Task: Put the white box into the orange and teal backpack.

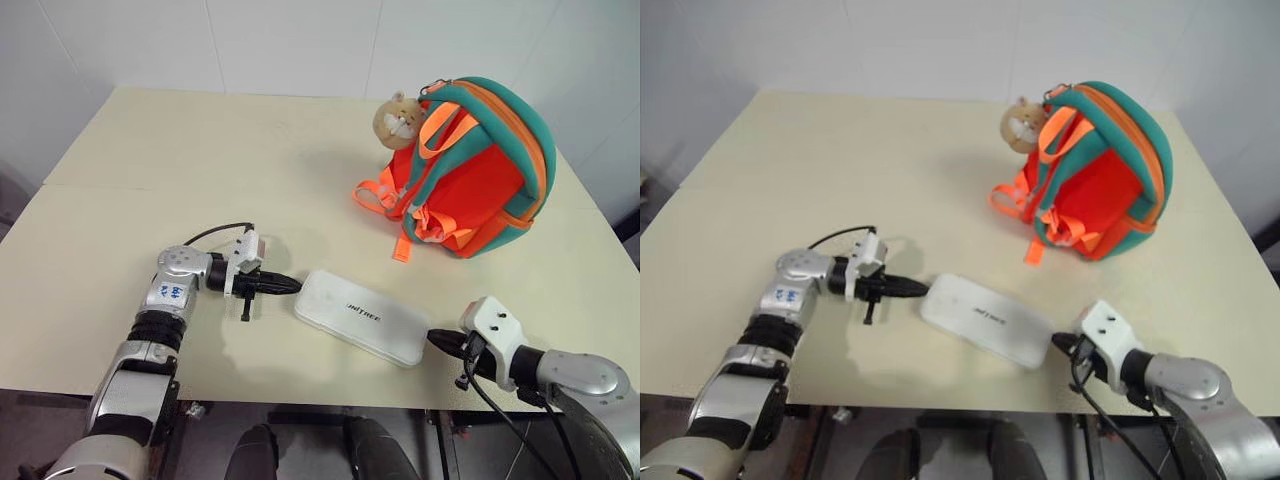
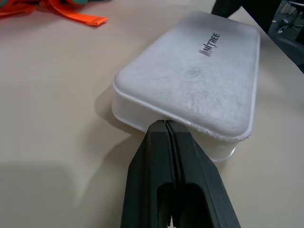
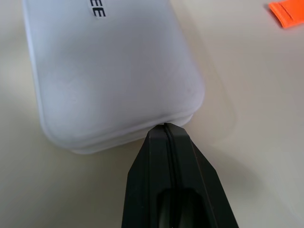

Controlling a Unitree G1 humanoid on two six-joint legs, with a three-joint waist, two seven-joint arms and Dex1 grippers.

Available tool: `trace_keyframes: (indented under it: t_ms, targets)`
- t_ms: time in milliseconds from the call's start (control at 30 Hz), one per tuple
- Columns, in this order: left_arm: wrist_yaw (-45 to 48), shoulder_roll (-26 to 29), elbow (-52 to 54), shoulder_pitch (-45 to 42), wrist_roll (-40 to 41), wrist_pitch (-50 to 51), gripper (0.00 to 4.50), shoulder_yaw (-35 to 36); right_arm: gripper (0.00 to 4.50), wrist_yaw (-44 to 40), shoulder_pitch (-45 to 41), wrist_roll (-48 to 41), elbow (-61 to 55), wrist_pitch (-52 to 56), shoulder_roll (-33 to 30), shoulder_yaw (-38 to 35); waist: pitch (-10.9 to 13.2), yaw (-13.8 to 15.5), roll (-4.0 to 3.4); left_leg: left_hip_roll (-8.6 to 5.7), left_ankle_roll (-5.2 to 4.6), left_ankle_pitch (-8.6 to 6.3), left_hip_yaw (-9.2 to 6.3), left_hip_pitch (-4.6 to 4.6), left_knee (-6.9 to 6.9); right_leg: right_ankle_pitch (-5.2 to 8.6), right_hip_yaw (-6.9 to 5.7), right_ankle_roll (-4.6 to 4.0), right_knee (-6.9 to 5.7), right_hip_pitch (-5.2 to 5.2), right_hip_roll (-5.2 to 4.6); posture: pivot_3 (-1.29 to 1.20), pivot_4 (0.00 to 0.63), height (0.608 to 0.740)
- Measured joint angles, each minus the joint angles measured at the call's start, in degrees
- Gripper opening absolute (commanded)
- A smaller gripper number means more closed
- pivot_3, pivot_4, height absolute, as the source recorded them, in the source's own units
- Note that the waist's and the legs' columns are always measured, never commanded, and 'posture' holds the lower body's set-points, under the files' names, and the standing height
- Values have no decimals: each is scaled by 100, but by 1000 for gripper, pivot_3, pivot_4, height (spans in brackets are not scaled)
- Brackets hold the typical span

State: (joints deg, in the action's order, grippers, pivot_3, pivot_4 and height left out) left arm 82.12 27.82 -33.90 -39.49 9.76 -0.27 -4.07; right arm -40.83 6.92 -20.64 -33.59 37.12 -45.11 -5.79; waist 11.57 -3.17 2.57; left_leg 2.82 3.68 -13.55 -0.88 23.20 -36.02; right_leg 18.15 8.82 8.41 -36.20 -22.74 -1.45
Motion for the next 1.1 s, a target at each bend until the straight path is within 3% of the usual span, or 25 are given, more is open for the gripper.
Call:
trace_keyframes:
  t_ms: [467, 1100]
  targets:
    - [-381, 765, 2007, 1208, 218, 1167, 29, 232, 0, -553, -1118, 276, 971, -610, 92, 691, 0, -2, 0, 1, -1, -1, 0, -1, -1, 1, -1, -2, 1, 0, -2, 0, 150, 740]
    - [-691, 1052, 2354, 1406, 370, 1628, 29, 352, 0, -861, -1867, 786, 1860, -1373, 456, 1066, 0, -3, -1, 1, -1, -2, 2, 0, 3, 2, -3, -4, 3, -1, -3, 0, 150, 740]
